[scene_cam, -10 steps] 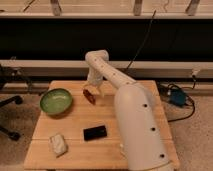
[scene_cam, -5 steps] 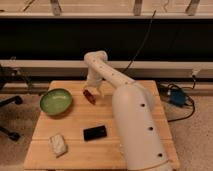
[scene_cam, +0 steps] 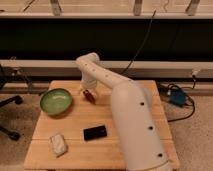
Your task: Place the pepper in the ceramic cup
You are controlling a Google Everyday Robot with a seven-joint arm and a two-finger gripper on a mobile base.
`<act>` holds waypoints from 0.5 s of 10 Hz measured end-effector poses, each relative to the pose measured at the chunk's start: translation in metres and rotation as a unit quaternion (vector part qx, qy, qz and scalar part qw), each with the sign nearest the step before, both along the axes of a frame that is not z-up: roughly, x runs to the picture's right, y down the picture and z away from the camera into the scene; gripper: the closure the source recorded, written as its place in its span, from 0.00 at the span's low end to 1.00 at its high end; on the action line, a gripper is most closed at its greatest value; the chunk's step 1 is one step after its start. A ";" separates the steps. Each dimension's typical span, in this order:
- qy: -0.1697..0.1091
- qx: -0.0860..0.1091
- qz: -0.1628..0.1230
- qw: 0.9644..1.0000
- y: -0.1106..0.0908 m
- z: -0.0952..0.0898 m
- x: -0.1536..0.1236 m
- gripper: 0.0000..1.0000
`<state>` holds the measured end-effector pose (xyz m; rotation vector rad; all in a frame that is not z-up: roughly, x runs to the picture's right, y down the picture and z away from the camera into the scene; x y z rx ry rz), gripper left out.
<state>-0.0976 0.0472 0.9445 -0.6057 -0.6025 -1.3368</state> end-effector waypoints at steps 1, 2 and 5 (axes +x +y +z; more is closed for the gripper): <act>-0.001 0.003 -0.004 1.000 -0.001 0.001 -0.001 0.20; -0.001 0.008 -0.008 1.000 -0.003 0.002 -0.001 0.20; 0.004 0.008 -0.013 1.000 -0.005 0.007 0.006 0.20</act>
